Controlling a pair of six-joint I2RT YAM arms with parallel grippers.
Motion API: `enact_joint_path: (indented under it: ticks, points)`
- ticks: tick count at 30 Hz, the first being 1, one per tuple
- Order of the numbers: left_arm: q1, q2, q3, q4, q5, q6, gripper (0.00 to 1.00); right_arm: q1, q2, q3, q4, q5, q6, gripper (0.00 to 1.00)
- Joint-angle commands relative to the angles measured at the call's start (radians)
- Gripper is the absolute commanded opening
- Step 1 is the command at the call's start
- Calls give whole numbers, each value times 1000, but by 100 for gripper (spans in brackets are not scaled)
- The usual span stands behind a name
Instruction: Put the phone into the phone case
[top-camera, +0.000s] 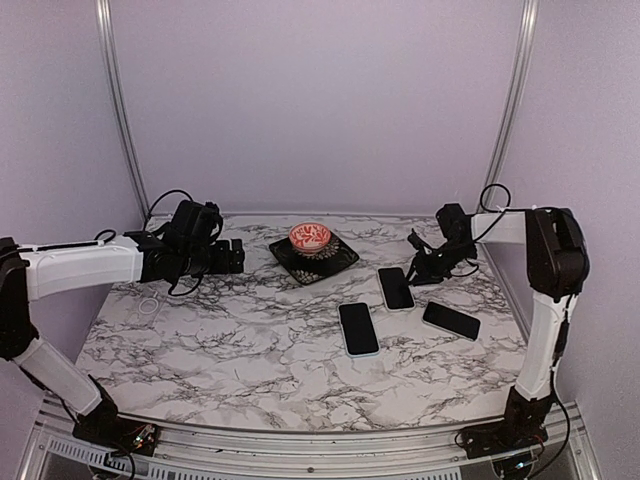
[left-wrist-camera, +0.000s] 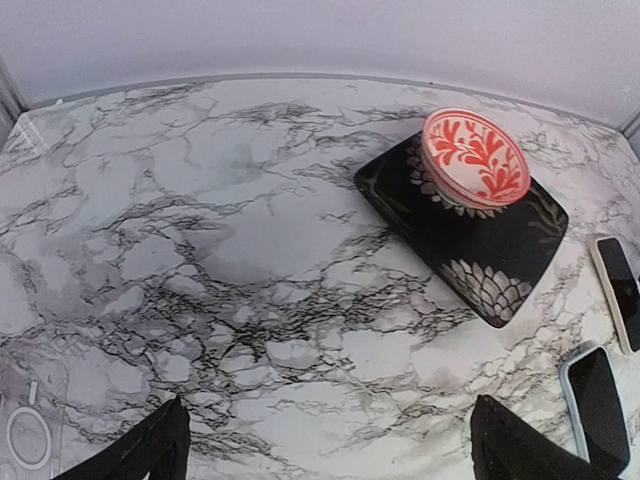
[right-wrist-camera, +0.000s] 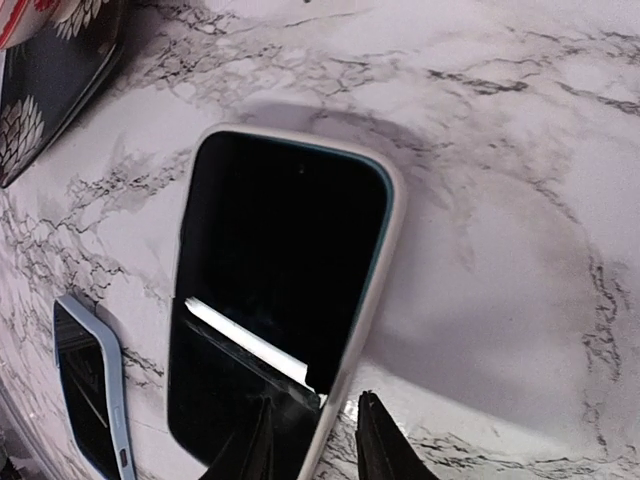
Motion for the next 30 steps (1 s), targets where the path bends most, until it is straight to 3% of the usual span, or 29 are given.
enact_joint_path:
  ticks: [1, 7, 9, 13, 21, 25, 30]
  points:
    - [97, 39, -31, -72, 10, -69, 99, 5, -74, 31, 13, 172, 15, 29]
    - [245, 128, -40, -73, -16, -100, 99, 69, -186, 2, 35, 385, 12, 35]
    - [294, 167, -29, -76, -10, -100, 98, 83, -204, 5, 37, 396, 5, 35]
    - [375, 201, -44, -80, 49, -133, 87, 98, -235, 2, 49, 380, -5, 35]
    - [418, 220, -112, -105, 5, -165, 87, 126, -228, -2, 67, 342, -12, 37]
    - [428, 206, -172, -103, 59, -197, 76, 130, -225, -2, 62, 347, -18, 37]
    - [434, 159, -221, -100, 25, -193, 65, 134, -248, -12, 74, 348, -22, 37]
